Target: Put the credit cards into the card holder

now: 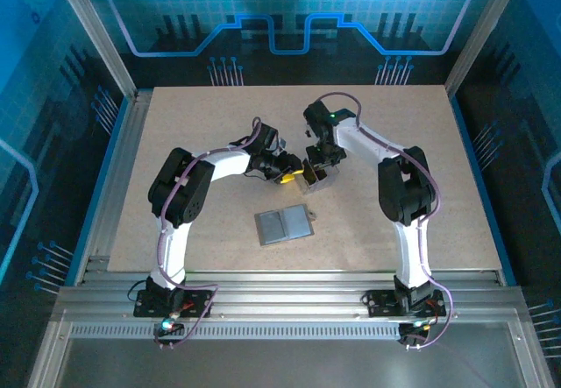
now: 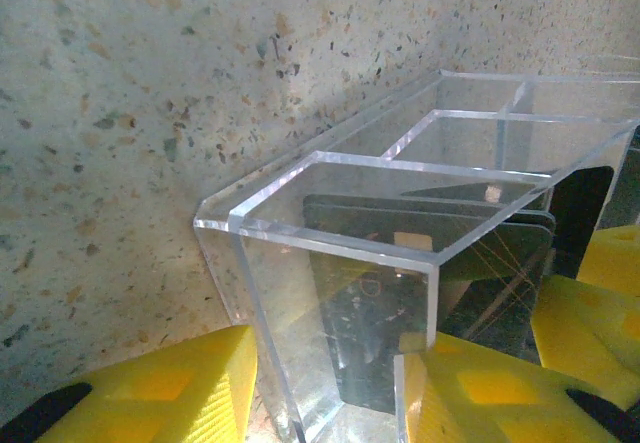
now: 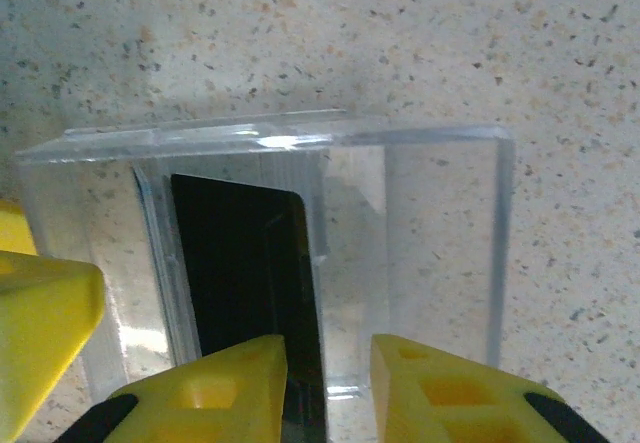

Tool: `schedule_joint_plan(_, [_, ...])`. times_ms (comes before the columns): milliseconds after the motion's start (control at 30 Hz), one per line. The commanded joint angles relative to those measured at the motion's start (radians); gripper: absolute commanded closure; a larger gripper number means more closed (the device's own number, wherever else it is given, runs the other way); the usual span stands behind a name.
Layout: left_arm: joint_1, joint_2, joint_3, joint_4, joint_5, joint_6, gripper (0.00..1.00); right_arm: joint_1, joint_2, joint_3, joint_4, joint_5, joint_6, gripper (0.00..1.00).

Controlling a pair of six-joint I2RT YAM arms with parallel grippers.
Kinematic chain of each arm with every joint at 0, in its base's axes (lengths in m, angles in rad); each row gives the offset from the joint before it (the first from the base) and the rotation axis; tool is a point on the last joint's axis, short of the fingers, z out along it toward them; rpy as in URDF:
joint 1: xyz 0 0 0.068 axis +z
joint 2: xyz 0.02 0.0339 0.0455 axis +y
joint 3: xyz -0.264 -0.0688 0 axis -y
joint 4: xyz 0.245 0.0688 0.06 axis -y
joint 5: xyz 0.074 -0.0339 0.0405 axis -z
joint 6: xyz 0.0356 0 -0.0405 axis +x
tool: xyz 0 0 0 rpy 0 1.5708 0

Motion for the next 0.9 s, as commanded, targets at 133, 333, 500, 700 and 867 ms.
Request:
schedule_joint_plan(133, [0.015,0.000,-0.034,-0.083,-0.033,-0.002,0.57,-0.011,0.025,0.009,-0.002,-0.047,-0.014,0.80])
schedule_joint_plan(333, [0.015,0.001,-0.033,-0.083,-0.035,-0.002,0.57,-0.018,-0.003,0.011,-0.013,-0.042,-0.020,0.94])
schedule_joint_plan(500, [0.015,0.010,-0.032,-0.084,-0.035,-0.001,0.57,-0.021,-0.022,0.039,-0.035,-0.079,-0.028,1.00])
schedule_joint_plan(700, [0.016,0.010,-0.023,-0.086,-0.029,0.000,0.57,-0.037,-0.055,0.070,-0.053,-0.150,-0.021,1.00])
schedule_joint_plan(867, [0.019,0.002,0.010,-0.100,0.002,0.010,0.57,-0.046,-0.095,0.087,-0.063,-0.161,-0.012,1.00])
